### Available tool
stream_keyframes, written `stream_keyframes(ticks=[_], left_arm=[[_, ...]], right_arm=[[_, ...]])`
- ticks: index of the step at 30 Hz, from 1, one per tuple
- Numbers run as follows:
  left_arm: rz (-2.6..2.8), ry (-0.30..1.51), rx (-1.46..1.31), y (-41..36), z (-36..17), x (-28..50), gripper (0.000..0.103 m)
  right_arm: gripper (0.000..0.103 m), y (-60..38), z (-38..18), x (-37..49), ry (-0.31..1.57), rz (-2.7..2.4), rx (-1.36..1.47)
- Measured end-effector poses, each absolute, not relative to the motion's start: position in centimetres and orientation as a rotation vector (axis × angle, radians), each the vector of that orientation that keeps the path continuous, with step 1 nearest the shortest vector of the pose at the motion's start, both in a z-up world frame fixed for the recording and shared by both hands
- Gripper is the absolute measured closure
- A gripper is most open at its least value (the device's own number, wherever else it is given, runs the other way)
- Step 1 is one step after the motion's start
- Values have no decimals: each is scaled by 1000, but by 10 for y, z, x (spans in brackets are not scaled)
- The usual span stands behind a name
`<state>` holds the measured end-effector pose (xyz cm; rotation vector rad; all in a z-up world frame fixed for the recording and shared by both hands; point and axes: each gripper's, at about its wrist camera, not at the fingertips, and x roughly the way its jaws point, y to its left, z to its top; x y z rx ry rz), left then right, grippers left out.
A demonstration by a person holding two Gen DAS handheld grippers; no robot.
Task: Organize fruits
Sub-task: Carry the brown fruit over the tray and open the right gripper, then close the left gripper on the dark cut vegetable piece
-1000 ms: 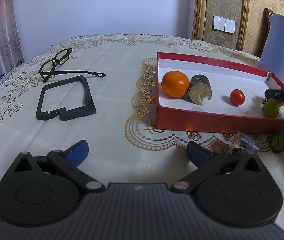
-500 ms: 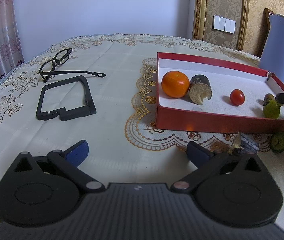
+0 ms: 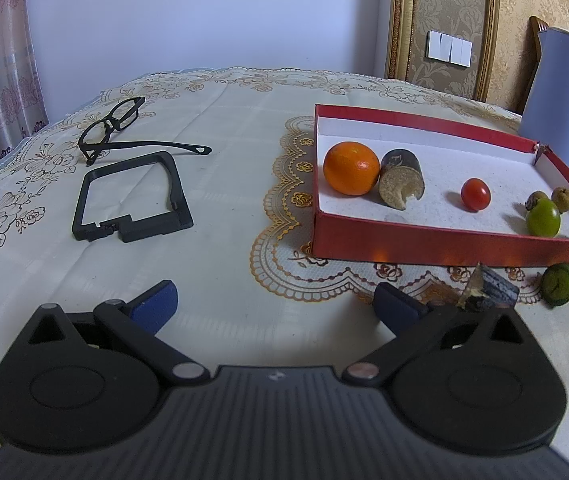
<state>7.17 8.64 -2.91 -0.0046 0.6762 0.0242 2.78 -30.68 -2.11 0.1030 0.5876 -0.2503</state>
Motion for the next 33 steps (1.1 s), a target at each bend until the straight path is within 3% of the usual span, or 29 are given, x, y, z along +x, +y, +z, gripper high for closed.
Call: stream_keyframes(ticks=[5,7,13,19,28,33], left_arm=[[23,676,-7,87,-29,72,0],[22,674,-9,87,-29,71,0],[-26,650,-12,80,-24,50,0],[-151,550,-38,62,0,26,0],[-247,574,79,21,-3,41,0],[-288,614,74,19,-12,50,18]], right_arm=[[32,-313,-30,34,624,-246,131],[25,-315,-33,35,633,-231,138],[20,-311,-34,34,645,-217,122],[18,-310,-34,35,648,-212,119],[17,-310,-35,35,649,-206,121],[16,-310,-34,35,649,-206,121]])
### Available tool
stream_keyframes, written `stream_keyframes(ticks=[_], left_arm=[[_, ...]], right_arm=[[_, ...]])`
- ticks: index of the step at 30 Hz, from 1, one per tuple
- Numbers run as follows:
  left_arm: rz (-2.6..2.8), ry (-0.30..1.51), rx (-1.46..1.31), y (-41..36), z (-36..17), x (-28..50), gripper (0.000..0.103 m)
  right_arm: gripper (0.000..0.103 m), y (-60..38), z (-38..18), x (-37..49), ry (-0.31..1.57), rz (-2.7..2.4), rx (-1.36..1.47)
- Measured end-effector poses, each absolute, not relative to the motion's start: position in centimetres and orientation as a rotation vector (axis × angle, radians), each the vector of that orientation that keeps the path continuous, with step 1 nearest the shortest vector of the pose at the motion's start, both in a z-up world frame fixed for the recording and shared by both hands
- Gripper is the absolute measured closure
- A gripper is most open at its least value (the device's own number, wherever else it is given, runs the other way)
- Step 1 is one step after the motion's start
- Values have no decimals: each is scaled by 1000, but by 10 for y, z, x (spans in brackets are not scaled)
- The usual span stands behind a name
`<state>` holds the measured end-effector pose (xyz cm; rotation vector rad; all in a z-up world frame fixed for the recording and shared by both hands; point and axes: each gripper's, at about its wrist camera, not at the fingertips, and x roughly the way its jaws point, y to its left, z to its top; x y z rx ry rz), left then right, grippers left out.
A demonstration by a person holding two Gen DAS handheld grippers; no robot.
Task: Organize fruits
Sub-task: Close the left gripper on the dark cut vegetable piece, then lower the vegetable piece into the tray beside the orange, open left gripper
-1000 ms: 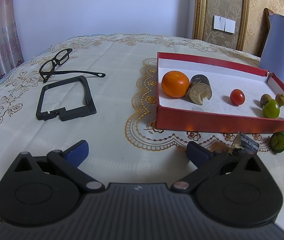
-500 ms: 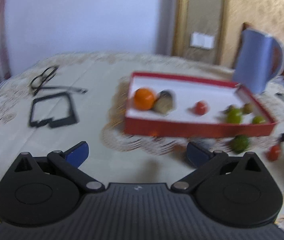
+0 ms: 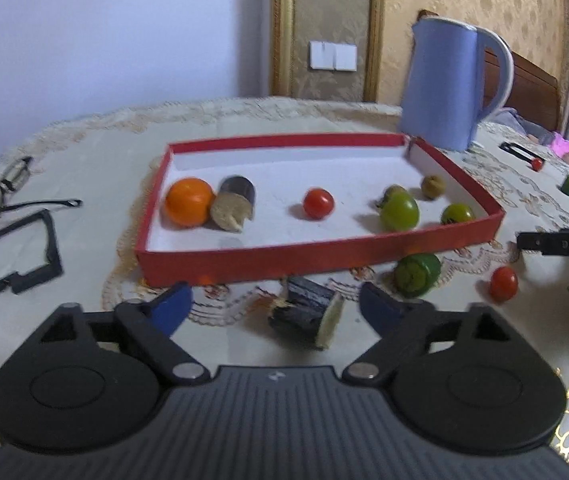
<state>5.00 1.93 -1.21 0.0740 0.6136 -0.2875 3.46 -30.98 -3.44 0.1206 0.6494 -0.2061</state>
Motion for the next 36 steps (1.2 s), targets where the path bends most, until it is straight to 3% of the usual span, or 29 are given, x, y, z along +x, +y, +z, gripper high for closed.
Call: stream_keyframes(ticks=[7,10,11,12,17,19,27,36], left_arm=[[-296,646,87,16,-26,53,35],[-308,633,102,14,-25,51,54],[-308,630,109,12,-24,50,66],[-308,627,118,10,-23,49,69],[-296,621,135,7,-21,48,70],[-301,605,121,9,-15,45,76],[-252,515,76,22,22,54,77],[-153,585,24,36,4,101,77]], right_arm=[[16,-310,-34,34,649,-206,120],[16,-310,-34,34,649,-206,120],[16,-310,-34,34,649,-206,120],[16,-310,-34,34,649,-206,120],[16,-310,-34,34,649,-206,120],[16,-310,-34,34,649,-206,120],[16,-310,-34,34,649,-206,120],[16,-310,-34,34,649,-206,120]])
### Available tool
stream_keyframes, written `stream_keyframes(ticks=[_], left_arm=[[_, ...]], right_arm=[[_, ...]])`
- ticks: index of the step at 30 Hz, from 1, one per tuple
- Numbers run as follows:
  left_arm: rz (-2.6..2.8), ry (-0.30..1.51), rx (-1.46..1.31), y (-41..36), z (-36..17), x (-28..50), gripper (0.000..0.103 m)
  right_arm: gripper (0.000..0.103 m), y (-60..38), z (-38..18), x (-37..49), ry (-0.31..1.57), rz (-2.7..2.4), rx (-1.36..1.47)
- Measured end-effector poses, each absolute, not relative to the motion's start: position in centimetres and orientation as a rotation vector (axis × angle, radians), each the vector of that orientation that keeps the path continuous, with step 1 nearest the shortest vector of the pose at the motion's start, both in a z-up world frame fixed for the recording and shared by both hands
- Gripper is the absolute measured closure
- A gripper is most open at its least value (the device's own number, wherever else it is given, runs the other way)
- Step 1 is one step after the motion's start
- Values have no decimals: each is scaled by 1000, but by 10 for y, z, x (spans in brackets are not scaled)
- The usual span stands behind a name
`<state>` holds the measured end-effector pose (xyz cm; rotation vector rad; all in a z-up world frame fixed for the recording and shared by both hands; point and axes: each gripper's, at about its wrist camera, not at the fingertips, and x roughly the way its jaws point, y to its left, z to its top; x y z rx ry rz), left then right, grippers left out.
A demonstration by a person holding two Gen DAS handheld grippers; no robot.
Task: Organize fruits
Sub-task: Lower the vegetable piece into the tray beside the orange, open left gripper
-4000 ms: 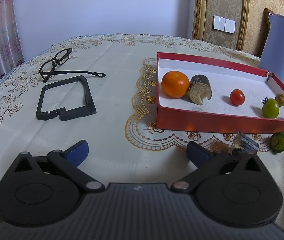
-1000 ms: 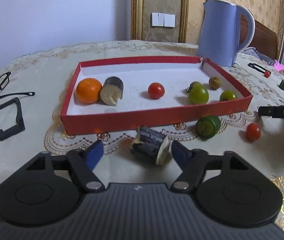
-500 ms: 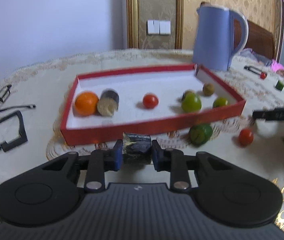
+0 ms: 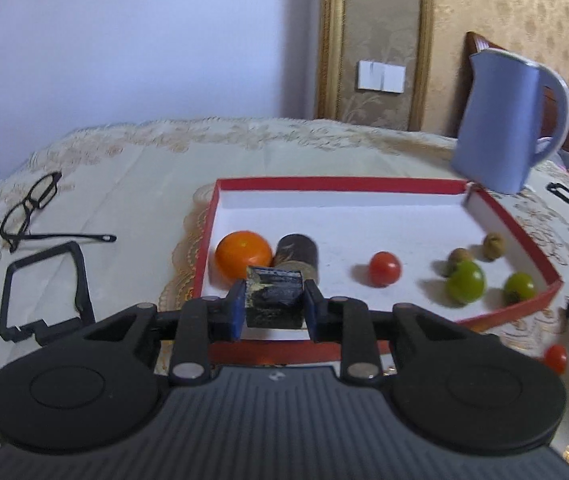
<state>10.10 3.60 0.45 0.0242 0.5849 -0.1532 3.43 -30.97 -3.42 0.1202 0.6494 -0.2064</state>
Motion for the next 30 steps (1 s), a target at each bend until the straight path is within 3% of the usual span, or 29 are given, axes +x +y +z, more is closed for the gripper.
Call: stream_keyframes(ticks=[13,16,18,25,30], left_arm=[[-134,599,23,35,-14,115,74],[-149,583,35,32,-14,111,62],[-149,566,33,32,-13,105,29],[-180,530,-2,43,-3,83,27],[-182,502,-11,46,3,59,16]], right_arm=[[16,-310,-34,34,649,-207,120],[16,-310,-34,34,649,-207,120],[16,-310,-34,34,649,-207,120],[16,-309,-34,34,649,-207,120],[16,-309,-34,34,649,-207,120]])
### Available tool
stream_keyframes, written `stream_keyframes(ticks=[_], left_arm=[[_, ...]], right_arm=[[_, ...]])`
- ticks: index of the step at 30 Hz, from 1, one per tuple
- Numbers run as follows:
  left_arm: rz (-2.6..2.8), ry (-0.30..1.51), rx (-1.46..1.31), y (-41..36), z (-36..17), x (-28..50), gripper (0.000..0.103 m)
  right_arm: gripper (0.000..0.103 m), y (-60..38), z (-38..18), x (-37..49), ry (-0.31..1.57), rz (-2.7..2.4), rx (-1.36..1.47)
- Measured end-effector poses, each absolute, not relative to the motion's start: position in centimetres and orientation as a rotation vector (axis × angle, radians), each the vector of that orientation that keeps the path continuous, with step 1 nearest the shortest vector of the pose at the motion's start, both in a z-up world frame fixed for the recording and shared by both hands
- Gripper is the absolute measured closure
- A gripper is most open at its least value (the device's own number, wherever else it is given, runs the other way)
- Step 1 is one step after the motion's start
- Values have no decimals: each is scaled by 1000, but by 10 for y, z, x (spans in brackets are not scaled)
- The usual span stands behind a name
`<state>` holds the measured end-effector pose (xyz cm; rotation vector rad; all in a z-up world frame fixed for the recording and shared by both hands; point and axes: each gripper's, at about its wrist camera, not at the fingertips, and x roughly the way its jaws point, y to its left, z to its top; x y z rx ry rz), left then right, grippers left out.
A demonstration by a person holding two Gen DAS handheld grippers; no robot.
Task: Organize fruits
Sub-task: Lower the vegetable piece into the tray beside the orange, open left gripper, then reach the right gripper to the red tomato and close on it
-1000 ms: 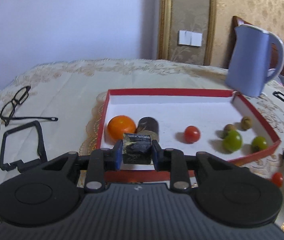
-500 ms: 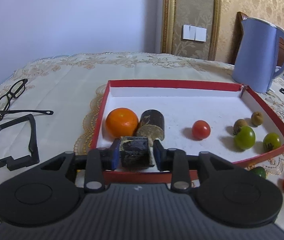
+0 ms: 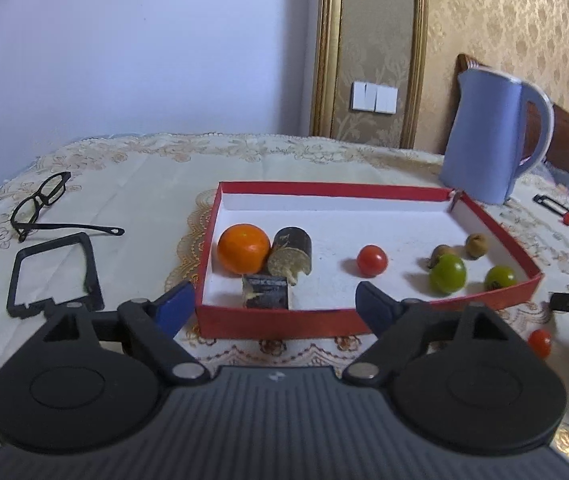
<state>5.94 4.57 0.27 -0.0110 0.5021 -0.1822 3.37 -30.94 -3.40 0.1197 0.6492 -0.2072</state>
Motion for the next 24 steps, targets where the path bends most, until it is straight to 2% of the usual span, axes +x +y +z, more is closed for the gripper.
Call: stream_keyframes(ticks=[12,24], left_arm=[[-137,655,-32,46,-23,65,13],[-76,673,40,31,-30,74,0]], right_arm=[[16,-309,-34,33,649,-207,119],[16,-309,-34,33,649,-208,119]])
